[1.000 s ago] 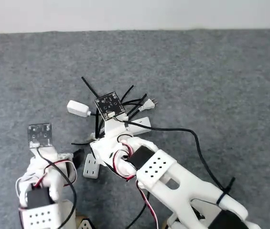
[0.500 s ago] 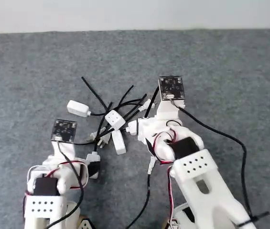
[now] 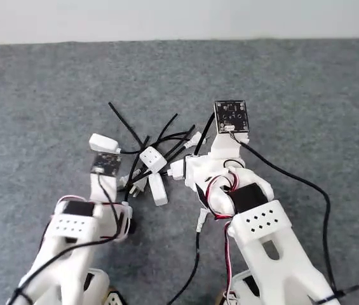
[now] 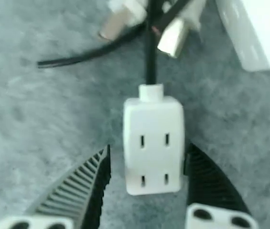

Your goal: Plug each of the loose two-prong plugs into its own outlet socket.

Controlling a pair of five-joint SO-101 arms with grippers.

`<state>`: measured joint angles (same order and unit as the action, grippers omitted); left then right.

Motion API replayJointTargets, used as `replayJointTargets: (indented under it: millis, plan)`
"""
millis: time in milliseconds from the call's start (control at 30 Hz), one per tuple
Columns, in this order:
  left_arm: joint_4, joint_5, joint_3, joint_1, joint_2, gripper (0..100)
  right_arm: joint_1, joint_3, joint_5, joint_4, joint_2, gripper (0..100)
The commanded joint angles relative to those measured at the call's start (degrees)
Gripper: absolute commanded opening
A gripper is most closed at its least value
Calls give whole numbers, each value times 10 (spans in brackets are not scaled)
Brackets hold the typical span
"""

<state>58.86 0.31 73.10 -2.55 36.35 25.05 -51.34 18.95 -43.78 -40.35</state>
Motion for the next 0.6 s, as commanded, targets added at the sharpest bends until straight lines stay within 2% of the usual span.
replayJointTargets:
  millis: [0, 67, 133, 233, 333, 400, 467, 567]
  plan:
    - [-11, 4, -42, -40, -47, 231, -6, 4, -9, 9, -21, 8]
    - [-12, 4, -43, -62, -51, 212, -7, 4, -9, 9, -21, 8]
    - [-18, 11, -44, -88, -51, 153, -7, 4, -9, 9, -21, 8]
    - [-40, 78, -63, -116, -55, 71, -9, 5, -10, 9, -22, 8]
    - [-73, 138, -76, -126, -56, 73, -10, 6, -10, 9, -22, 8]
    - [-93, 153, -89, -126, -58, 73, -17, 6, -16, 9, -22, 8]
    - [-94, 157, -110, -127, -61, 73, -23, 7, -27, 9, -22, 8]
    - [-93, 222, -154, -127, -118, 92, -37, 17, -27, 5, -22, 8]
